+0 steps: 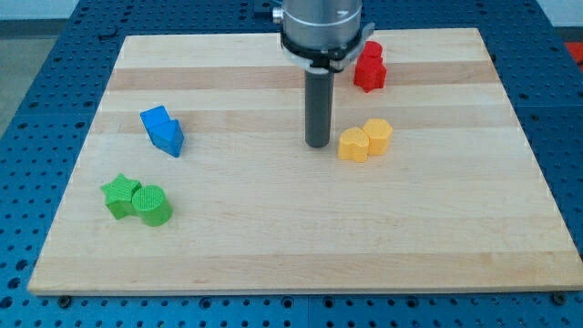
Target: Move the yellow hexagon towards the bottom right
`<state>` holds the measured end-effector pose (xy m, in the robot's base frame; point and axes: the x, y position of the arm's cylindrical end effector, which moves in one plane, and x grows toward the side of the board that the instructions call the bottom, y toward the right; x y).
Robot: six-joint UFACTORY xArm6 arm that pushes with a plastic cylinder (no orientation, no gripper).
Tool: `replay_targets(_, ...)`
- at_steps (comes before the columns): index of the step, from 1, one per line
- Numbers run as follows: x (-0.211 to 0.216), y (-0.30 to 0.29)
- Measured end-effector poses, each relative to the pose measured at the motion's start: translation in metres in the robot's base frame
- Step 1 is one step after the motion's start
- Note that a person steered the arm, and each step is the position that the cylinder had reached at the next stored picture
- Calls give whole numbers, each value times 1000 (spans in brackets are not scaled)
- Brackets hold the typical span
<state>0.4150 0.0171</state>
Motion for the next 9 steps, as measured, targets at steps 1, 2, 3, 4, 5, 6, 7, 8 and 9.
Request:
replay_targets(1,-34,1)
replay_targets(2,-59,14)
replay_targets(3,-51,28)
replay_targets(4,-43,33)
replay_targets(5,-39,36)
replay_targets(6,-14,56)
replay_targets(7,2,79)
replay_targets(8,18,99)
replay_targets(9,44,100)
